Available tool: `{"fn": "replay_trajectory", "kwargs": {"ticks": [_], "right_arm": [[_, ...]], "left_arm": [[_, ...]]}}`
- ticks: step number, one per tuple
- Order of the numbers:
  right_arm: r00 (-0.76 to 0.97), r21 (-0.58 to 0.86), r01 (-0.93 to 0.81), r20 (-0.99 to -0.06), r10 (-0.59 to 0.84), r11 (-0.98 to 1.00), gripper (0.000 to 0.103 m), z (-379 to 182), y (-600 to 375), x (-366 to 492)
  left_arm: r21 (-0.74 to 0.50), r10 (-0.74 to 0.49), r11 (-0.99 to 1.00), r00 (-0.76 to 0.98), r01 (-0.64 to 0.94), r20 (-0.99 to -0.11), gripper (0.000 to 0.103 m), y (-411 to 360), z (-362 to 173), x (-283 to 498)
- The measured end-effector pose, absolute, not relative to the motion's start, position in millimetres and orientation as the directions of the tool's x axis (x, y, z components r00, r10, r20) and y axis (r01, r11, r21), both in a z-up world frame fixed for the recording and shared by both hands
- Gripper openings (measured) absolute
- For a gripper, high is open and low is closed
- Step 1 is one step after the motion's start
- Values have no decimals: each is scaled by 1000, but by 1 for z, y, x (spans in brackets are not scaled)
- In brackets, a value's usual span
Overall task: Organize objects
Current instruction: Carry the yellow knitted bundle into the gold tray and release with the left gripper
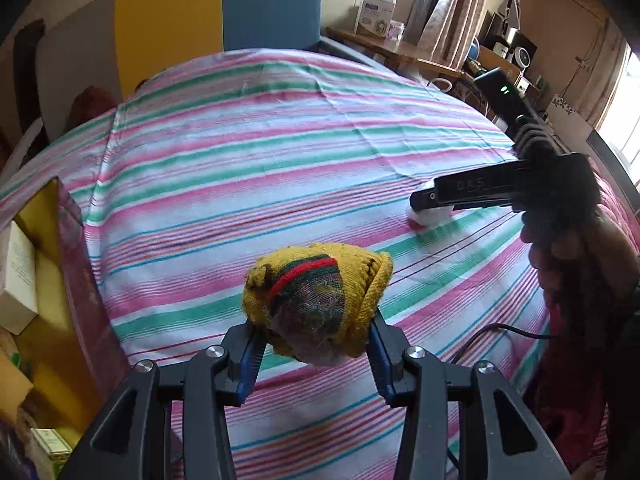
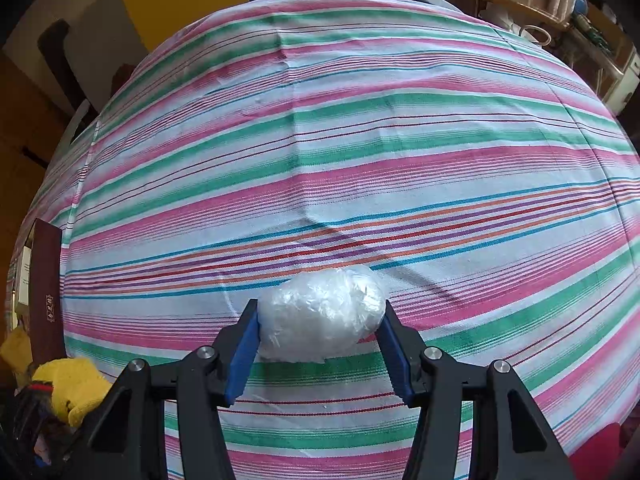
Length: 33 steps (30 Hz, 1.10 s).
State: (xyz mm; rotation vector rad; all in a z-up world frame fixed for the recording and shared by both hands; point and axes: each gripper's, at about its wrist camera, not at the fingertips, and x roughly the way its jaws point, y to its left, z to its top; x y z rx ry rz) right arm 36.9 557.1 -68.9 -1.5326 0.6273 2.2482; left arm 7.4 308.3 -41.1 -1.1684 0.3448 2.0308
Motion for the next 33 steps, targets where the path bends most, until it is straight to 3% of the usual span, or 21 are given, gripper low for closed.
{"fn": "replay_trajectory", "kwargs": {"ticks": [10,33], "right_arm": [[-354,150,-515,-934,51,-844,56,-74,556,27],[-343,109,-508,-936,84,-854,56,-76,554,24]], "left_arm": [[-116,510,-686,-361,-719,-781,46,276,-12,14],[-151,500,-751,-405,-643,-765,46,216,-7,6]]}}
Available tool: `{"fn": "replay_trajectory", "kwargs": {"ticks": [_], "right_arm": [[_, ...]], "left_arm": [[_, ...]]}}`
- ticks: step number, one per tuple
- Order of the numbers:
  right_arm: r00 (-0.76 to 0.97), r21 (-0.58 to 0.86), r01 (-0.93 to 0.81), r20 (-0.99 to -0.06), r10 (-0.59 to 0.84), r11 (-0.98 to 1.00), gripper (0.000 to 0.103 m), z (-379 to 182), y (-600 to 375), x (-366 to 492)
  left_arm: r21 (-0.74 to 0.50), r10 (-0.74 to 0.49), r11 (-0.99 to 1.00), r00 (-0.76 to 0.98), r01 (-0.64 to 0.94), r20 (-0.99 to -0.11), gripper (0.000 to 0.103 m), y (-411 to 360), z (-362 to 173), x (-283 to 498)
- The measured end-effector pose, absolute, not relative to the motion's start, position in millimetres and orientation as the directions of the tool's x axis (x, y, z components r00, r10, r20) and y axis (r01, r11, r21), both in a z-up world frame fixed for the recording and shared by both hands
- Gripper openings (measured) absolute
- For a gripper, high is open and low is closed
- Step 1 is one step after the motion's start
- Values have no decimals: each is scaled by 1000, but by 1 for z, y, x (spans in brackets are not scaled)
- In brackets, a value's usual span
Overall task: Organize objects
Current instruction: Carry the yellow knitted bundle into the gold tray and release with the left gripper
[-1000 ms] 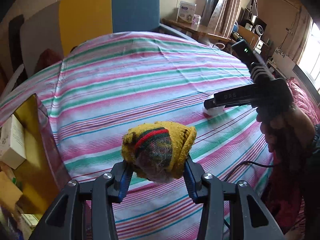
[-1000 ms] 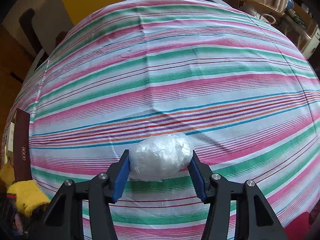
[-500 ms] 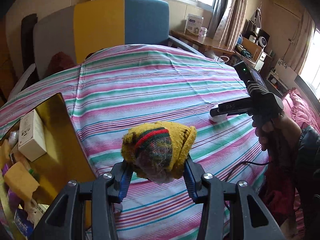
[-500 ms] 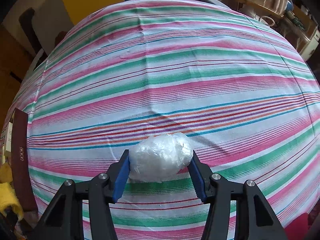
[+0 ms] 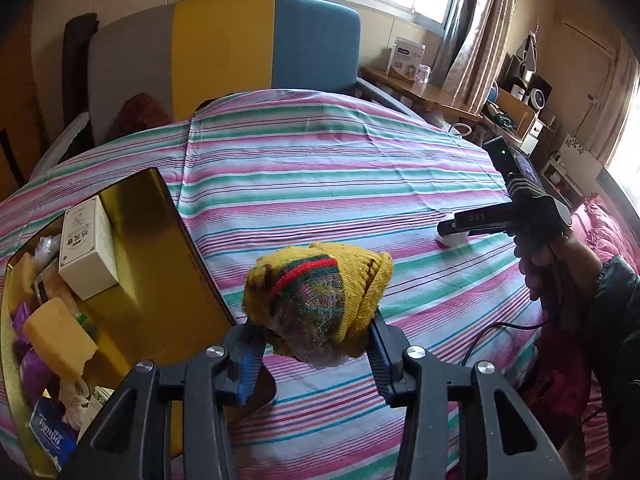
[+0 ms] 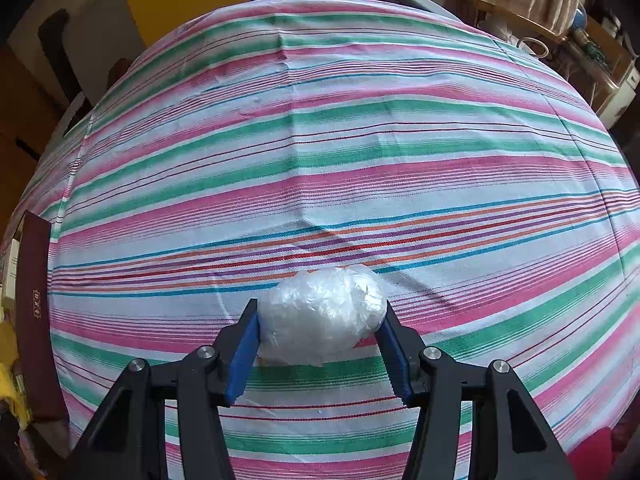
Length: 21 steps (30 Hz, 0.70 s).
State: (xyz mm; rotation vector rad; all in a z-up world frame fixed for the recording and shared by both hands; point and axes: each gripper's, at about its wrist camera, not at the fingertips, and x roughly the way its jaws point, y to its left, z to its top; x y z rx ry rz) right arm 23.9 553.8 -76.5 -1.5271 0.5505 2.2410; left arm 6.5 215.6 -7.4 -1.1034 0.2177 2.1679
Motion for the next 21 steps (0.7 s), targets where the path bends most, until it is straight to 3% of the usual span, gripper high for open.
{"fn": "replay_trajectory", "kwargs": {"ticks": [13,21], "right_arm": [[-337,97,-503,-937,91,-859,56,-75,554,28],[-328,68,-491,-938,112,-868,56,-75,551,24]], "left_arm": [[-203,486,-800,-412,-564,-771,46,173,-9,-9],[-358,517,-839,-395,-410,-759,46,111,-4,-62]]}}
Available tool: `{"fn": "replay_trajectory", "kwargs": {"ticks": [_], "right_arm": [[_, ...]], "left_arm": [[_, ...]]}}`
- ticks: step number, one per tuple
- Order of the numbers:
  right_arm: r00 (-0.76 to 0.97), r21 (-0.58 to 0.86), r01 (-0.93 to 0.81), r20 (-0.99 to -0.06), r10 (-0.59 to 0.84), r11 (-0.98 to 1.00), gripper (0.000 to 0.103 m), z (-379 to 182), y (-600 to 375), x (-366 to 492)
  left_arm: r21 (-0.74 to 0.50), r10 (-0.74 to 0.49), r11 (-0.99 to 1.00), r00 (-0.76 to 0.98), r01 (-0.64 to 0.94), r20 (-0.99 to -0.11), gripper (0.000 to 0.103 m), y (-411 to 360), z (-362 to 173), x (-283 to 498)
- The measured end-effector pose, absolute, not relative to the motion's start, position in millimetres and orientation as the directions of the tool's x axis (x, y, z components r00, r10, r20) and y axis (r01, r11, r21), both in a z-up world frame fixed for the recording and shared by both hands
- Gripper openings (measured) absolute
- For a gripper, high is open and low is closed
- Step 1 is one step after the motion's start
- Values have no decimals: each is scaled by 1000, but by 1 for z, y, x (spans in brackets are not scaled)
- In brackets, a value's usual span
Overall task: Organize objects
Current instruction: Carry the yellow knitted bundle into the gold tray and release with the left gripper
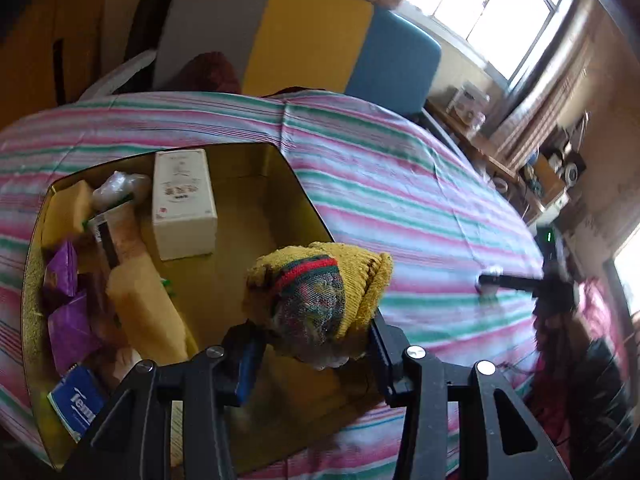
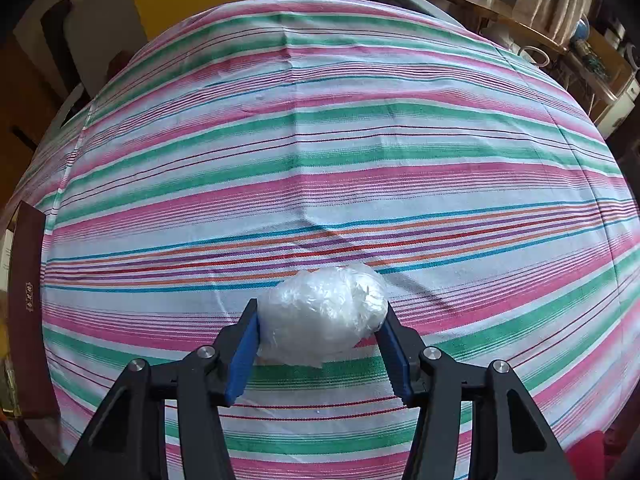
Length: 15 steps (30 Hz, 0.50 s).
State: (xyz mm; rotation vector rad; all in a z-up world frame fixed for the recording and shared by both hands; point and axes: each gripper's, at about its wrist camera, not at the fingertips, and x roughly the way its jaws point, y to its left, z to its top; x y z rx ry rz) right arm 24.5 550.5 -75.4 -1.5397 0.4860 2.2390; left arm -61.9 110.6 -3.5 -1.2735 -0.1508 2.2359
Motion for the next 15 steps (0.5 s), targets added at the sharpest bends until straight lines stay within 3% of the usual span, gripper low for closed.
{"fn": "replay_trajectory", "kwargs": {"ticks": [8,15], "right_arm": [[-330,68,-495,-937,116,-866,56,-78,551,23],[-331,70,-504,-936,118,-861,57,-77,557,26]], "left_arm": [[-461,570,-817,-362,-346,-737,46,114,3,-128],[-646,628,-762,-298,-47,-719,46,106,-36,-172]]}}
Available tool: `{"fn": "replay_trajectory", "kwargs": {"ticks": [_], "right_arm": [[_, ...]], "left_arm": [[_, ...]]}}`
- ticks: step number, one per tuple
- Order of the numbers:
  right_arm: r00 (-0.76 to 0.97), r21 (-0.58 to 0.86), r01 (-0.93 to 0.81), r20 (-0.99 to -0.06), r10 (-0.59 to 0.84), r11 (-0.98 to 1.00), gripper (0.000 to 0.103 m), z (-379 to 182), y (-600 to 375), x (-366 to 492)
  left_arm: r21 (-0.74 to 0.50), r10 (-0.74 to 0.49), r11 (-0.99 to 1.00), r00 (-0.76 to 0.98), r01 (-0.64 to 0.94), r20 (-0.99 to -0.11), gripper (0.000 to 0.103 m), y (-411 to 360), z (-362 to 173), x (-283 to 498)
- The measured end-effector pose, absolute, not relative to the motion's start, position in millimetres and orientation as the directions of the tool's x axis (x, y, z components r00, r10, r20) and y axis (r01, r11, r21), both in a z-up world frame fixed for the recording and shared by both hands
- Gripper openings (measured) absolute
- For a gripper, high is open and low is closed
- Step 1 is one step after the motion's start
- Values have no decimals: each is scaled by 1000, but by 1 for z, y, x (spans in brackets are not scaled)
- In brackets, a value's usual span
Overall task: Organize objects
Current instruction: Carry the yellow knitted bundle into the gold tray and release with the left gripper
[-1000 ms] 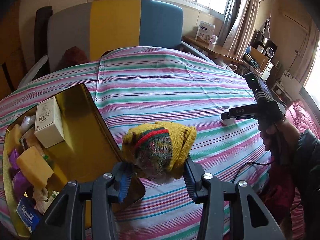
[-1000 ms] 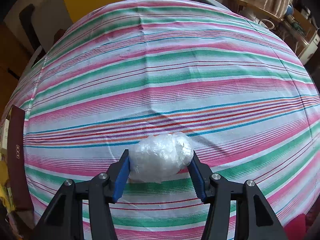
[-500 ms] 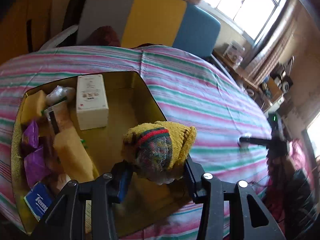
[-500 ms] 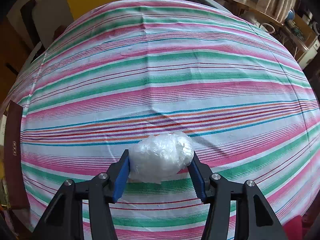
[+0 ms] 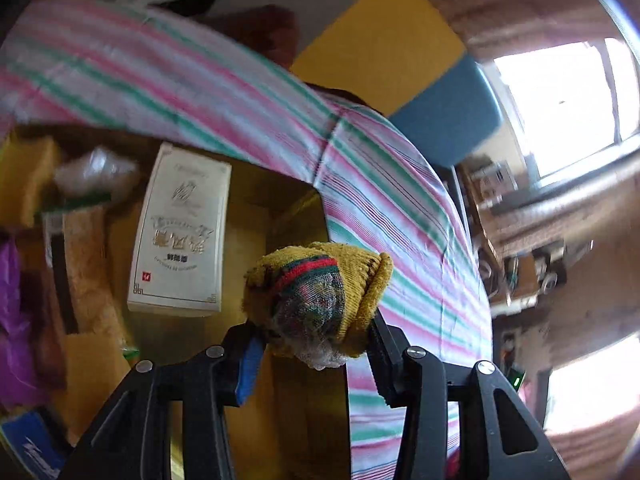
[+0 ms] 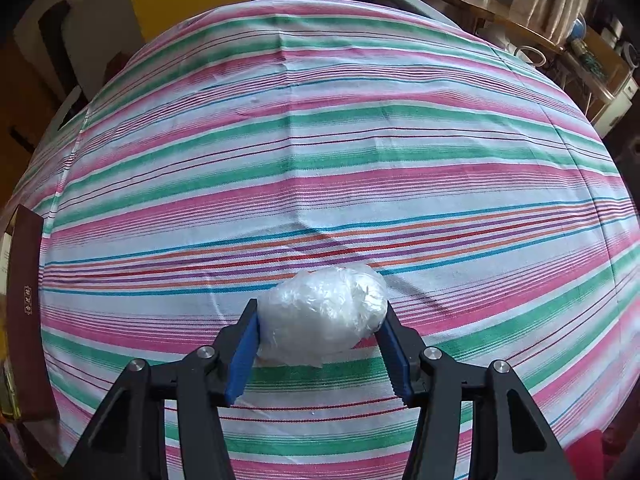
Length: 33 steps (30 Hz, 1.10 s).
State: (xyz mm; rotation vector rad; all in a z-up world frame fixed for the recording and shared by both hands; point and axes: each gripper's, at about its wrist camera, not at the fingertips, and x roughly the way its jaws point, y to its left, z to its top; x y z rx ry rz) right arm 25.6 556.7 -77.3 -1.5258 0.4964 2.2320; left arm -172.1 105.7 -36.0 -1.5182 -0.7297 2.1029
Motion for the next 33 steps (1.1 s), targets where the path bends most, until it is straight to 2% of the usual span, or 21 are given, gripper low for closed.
{"fn": "replay_trajectory", "kwargs": {"ticks": [7,8,10,17,20,27,33], "right_arm": [[-331,66,-502,-936,121,-862,57,-75,556,30],[-331,65,-502,-936,122,-862,57,-75,557,30],[-331,65,-502,-936,121,-863,57,-75,557,30],[-331,67,-502,-936,120,-863,57,-77,557,29],[-330,64,-499,-936,121,-864,57,-77,559,31],[-328,60,-498,-936,124,-865,57,-78,558,28],[-327,37,-487,-934,143,-873,57,-82,555,20]], "left_arm": [[-659,608,-748,-315,80,-728,55,104,-54,-190],[-659,606,-748,-321,80,-728,56,105,-53,-191],[-652,603,-756,-322,63,-730,63,107,-50,-191],[-611,582,-791,-320,-12,-747,63,100,-40,-173],[-543,539,-834,-345,-95,-768,62,95,-30,-154],[-246,393,-904,-451,-351,-801,62,101,-12,-86],[-151,344,-910,-500,-386,-795,62,91,-10,-53]]}}
